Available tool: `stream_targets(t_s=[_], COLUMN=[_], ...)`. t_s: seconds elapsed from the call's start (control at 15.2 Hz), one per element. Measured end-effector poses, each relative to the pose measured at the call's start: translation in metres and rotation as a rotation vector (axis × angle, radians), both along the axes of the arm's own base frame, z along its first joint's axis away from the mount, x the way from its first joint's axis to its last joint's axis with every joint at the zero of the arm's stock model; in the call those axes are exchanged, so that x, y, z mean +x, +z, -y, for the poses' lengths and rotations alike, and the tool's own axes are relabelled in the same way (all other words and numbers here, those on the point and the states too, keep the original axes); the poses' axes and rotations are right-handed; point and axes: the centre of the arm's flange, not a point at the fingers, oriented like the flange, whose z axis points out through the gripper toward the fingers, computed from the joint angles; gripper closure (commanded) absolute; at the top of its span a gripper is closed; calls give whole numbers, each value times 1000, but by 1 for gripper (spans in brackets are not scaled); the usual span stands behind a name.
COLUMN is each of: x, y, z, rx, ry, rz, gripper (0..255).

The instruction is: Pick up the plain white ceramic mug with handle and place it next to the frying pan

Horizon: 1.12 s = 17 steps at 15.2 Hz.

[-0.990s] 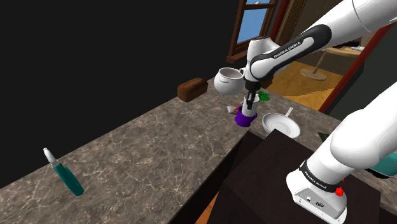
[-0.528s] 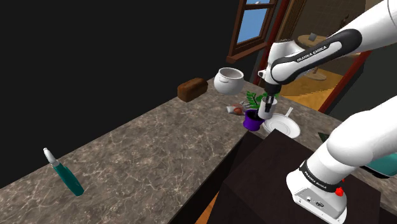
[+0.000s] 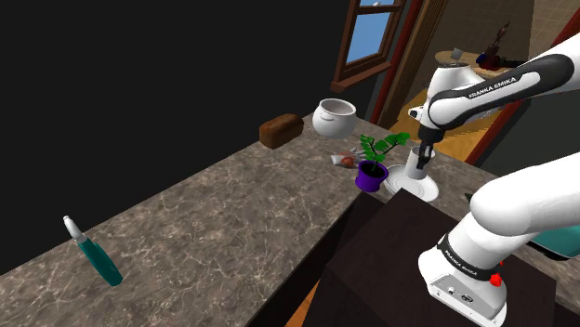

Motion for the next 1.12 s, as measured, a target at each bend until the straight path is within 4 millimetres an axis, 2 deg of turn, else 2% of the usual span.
stream_targets(t_s=[1.06, 1.12], x=[-166, -182], y=[2, 0], z=[124, 131], rx=[0, 0], ry=[1, 0], rz=[0, 1], gripper=[255, 255])
